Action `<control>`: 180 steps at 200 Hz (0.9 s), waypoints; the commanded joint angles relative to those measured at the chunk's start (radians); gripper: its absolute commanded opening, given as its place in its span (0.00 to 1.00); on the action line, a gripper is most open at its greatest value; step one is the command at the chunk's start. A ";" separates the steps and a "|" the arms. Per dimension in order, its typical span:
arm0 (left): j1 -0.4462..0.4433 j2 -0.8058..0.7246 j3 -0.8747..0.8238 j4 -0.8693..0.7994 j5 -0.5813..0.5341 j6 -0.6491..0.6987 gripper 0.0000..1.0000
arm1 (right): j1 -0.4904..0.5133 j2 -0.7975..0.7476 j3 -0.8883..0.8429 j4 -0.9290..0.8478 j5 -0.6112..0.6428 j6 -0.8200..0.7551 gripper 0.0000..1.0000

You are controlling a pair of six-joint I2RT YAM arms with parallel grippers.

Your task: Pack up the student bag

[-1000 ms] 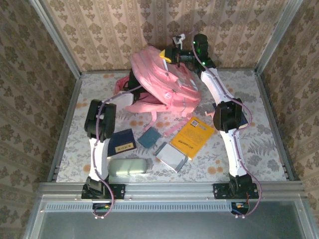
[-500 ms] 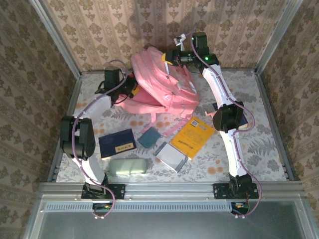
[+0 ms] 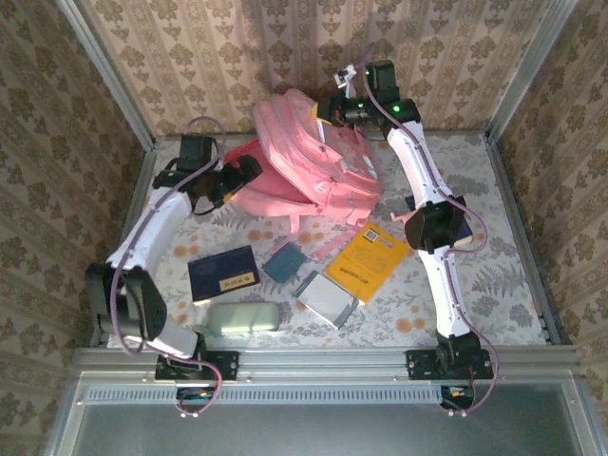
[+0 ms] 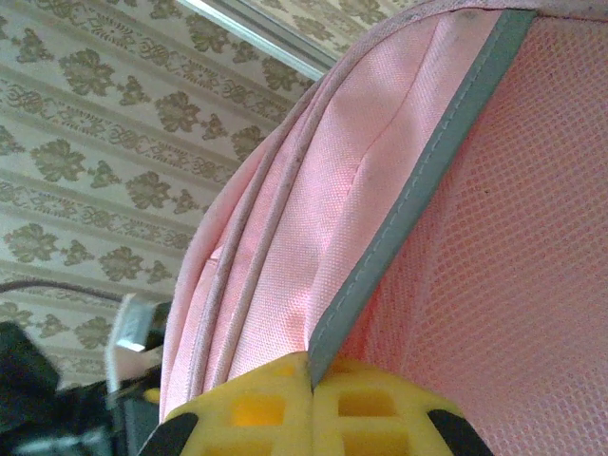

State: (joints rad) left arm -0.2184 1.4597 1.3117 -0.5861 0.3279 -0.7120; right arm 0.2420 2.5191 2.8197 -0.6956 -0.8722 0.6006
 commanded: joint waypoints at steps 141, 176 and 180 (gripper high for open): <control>-0.399 -0.587 -0.345 -0.797 -0.323 -1.001 1.00 | 0.044 -0.003 0.216 -0.385 0.455 -0.226 0.00; -0.541 -0.648 -0.473 -0.761 -0.327 -1.214 1.00 | 0.044 -0.026 0.216 -0.412 0.500 -0.240 0.00; -0.551 -0.652 -0.485 -0.755 -0.328 -1.229 1.00 | 0.043 -0.026 0.217 -0.411 0.502 -0.239 0.00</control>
State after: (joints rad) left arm -0.7013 0.8486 0.8864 -1.3067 0.0360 -1.6955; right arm 0.2970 2.5278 2.9994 -1.0557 -0.4656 0.3965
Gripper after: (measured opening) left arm 0.999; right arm 0.067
